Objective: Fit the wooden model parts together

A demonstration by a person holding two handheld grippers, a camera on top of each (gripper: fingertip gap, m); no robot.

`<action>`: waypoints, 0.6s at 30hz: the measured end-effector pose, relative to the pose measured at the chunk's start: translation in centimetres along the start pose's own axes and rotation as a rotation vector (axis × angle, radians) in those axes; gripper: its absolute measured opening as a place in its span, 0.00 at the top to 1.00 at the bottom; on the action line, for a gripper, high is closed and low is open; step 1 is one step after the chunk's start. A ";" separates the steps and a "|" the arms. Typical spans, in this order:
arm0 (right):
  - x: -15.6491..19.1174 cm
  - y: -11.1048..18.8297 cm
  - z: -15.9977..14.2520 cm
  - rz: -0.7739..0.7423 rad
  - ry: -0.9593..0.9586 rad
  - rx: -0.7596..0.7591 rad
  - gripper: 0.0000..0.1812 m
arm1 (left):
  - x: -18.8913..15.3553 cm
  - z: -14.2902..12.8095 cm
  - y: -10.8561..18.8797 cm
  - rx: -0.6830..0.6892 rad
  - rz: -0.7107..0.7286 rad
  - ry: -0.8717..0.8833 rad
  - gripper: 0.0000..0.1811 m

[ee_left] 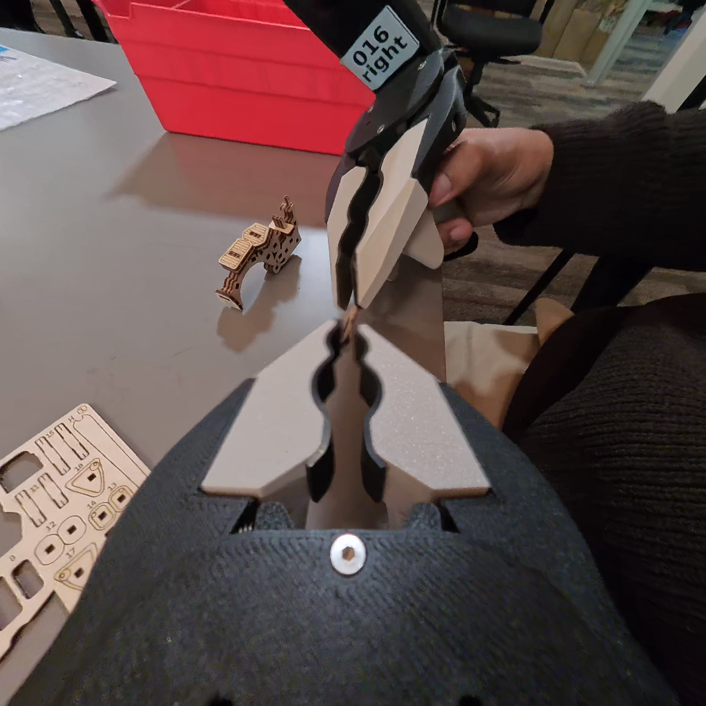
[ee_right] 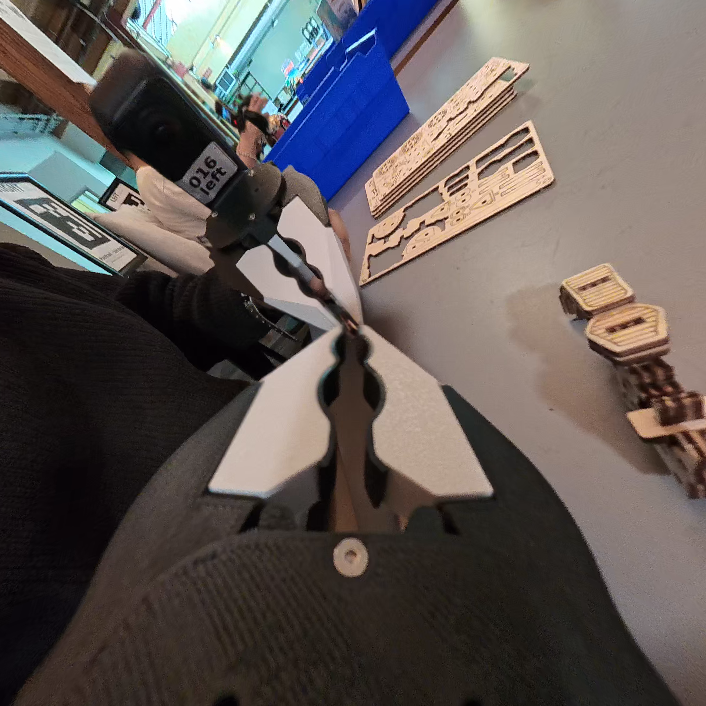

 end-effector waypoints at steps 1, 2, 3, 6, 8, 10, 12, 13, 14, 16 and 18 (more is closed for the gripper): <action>0.0 0.1 0.2 -0.001 0.000 -0.018 1.00 | 0.1 0.0 0.1 -0.006 -0.006 0.025 0.99; -0.1 0.3 0.5 -0.009 0.005 -0.039 0.99 | 0.3 0.2 0.3 -0.018 -0.012 0.051 0.99; -0.3 0.6 0.9 -0.024 0.015 -0.062 0.98 | 0.5 0.4 0.5 -0.037 -0.021 0.080 0.99; -0.8 1.4 2.0 -0.115 0.088 -0.126 0.91 | 1.2 1.0 1.1 -0.111 -0.065 0.229 0.99; -1.2 2.1 3.0 -0.243 0.197 -0.165 0.85 | 1.7 1.6 1.8 -0.200 -0.140 0.375 0.99; -1.4 2.8 3.9 -0.397 0.354 -0.180 0.82 | 2.5 2.5 2.8 -0.323 -0.224 0.538 1.00; -1.1 2.9 4.3 -0.530 0.496 -0.154 0.80 | 3.7 2.8 3.8 -0.430 -0.272 0.678 1.00; -0.9 2.7 4.5 -0.588 0.566 -0.139 0.80 | 4.1 2.8 4.0 -0.463 -0.291 0.731 1.00; -0.6 2.4 4.6 -0.641 0.637 -0.120 0.80 | 4.4 2.7 4.2 -0.490 -0.306 0.772 1.00; 0.0 1.5 4.5 -0.741 0.775 -0.066 0.81 | 4.6 2.9 4.4 -0.531 -0.328 0.822 1.00; 0.3 0.4 4.3 -0.840 0.895 -0.011 0.81 | 4.2 2.9 4.1 -0.540 -0.349 0.851 1.00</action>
Point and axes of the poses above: each gripper's, where its closed fingertips meet, y back along the fingers, z out of its top, x = y × z across the jaws, the point moved 1 cm from there along y, back along the fingers, and after that the axes turned 3 degrees about x, right-handed, at the moved point
